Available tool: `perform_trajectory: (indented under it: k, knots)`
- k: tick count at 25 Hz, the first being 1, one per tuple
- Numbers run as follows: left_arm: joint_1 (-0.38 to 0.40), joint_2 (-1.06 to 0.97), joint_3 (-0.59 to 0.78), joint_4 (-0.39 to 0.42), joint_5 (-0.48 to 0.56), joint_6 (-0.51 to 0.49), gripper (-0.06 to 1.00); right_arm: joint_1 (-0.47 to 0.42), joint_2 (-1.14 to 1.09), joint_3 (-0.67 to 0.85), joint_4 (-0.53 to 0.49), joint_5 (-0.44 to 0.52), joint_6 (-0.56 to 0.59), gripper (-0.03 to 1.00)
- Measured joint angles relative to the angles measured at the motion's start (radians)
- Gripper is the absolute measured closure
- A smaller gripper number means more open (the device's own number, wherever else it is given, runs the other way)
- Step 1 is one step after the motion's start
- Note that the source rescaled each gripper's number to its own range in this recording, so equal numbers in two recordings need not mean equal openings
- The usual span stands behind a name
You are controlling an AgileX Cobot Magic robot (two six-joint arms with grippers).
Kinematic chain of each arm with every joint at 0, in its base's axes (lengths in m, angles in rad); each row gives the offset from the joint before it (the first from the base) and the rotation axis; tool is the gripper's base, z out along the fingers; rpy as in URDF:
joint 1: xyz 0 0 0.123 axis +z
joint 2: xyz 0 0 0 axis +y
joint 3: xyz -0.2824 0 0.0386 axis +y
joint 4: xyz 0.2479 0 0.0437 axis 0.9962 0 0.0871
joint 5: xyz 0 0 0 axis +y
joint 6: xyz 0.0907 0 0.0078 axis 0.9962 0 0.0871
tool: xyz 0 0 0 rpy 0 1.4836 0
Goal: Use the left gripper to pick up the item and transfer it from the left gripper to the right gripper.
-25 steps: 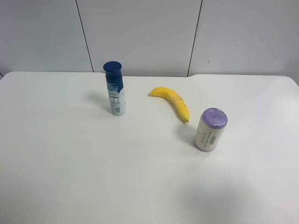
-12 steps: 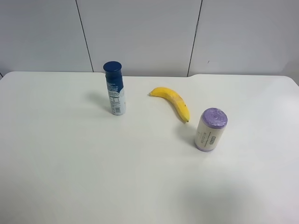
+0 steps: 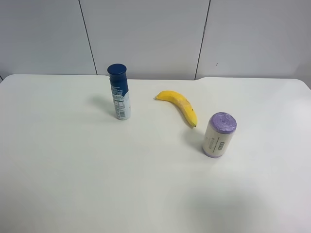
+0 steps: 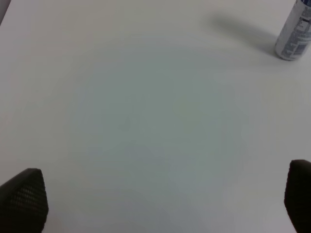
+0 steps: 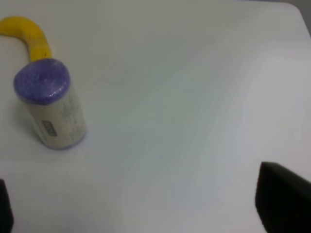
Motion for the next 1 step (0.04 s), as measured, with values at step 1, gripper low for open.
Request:
perform_trajectory:
  k: [1]
  knots:
    - [0.000, 0.000, 0.000, 0.000, 0.000, 0.000, -0.05, 0.000, 0.000, 0.000, 0.000, 0.000, 0.000, -0.03]
